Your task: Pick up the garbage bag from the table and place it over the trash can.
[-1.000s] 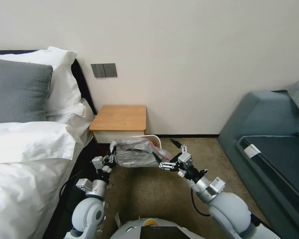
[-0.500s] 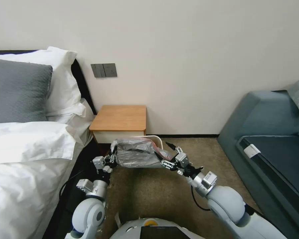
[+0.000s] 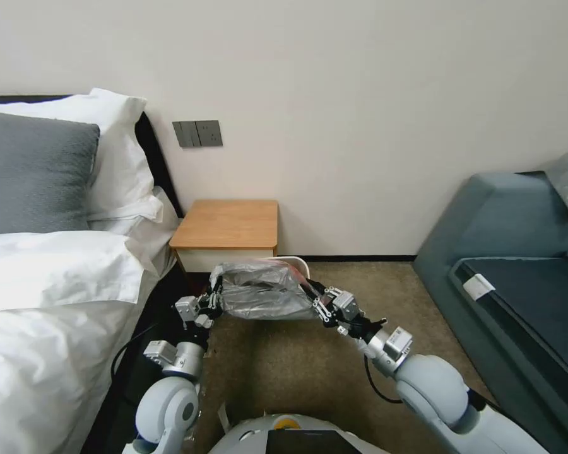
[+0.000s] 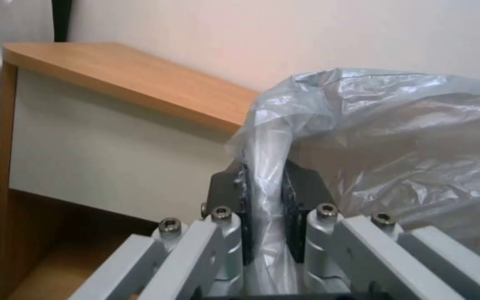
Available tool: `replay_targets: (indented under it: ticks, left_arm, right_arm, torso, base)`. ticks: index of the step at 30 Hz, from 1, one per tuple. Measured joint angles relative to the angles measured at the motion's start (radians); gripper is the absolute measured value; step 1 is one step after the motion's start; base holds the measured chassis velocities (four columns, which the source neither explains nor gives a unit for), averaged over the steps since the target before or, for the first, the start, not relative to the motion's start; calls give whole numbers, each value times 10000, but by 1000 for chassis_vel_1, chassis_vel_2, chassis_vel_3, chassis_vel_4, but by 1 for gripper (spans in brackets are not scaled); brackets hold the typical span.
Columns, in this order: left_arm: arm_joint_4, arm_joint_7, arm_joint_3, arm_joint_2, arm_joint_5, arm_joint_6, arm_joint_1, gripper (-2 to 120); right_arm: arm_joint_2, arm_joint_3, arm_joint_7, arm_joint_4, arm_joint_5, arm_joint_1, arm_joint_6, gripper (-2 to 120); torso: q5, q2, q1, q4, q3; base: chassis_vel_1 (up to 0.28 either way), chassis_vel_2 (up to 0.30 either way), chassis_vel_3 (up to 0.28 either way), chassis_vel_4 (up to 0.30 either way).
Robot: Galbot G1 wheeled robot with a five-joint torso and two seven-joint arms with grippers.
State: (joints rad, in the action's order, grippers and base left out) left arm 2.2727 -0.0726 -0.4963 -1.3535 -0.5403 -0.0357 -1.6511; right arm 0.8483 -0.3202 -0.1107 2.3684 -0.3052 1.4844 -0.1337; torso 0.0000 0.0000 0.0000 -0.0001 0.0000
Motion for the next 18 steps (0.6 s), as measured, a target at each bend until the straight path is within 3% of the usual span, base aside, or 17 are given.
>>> replay_targets:
  ticks: [4,18]
  left_arm:
    - [2,14,12,14,40,1,-2,9]
    - [-167,448,-27,74,447,407,-16,9]
  right_arm:
    - [-120,-22,46,36,-67,-66,-28,0]
    - [-221,-81,582,-191,-337,-650,-25,0]
  torso:
    - [0,0,0,1,0]
    - [0,0,0,1,0]
  base:
    - [0,0,0,0]
    - [0,0,0,0]
